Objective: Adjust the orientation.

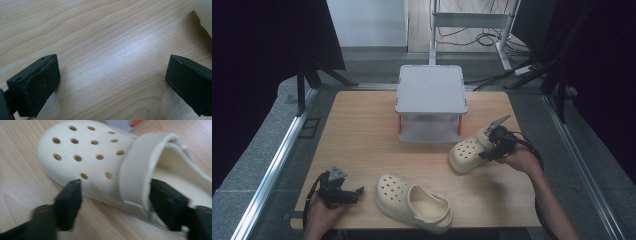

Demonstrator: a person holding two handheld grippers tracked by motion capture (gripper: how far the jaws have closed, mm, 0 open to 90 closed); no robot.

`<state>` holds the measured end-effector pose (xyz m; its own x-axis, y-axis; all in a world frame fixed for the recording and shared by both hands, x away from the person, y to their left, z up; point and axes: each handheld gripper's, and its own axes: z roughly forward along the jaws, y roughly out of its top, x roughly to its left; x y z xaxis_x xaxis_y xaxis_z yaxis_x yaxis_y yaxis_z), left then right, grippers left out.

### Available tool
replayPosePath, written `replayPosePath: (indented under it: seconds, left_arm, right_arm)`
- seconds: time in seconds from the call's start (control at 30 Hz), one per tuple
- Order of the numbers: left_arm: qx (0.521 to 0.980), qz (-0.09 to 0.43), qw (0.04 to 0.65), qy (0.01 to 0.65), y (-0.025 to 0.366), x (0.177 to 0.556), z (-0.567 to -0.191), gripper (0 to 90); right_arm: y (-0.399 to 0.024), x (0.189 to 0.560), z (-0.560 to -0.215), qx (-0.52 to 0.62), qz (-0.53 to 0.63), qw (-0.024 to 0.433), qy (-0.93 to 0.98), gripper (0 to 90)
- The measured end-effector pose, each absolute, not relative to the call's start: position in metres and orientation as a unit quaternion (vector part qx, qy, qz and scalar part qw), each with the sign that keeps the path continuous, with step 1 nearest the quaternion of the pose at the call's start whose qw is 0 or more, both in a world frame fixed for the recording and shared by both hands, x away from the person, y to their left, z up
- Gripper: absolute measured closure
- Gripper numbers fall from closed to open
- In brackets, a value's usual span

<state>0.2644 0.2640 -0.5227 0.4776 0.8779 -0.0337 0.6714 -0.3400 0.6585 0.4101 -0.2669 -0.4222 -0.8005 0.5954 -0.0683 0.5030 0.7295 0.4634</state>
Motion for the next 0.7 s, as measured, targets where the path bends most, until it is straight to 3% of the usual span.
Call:
replayPosePath:
  seconds: [0.03,0.13,0.33,0.7]
  left_arm:
    - [0.801,0.166,0.310,0.483,0.264,0.264,-0.523,0.0]
    - [0.801,0.166,0.310,0.483,0.264,0.264,-0.523,0.0]
    - [0.801,0.166,0.310,0.483,0.264,0.265,-0.523,0.0]
    - [0.801,0.167,0.310,0.484,0.264,0.265,-0.523,0.0]
  right_arm:
    - [-0.267,0.410,-0.422,0.297,0.217,0.107,0.924,37.2]
    - [-0.274,0.412,-0.418,0.299,0.214,0.105,0.924,57.6]
    - [-0.278,0.408,-0.412,0.281,0.223,0.068,0.931,75.4]
    - [-0.275,0.393,-0.404,0.290,0.249,0.047,0.923,78.7]
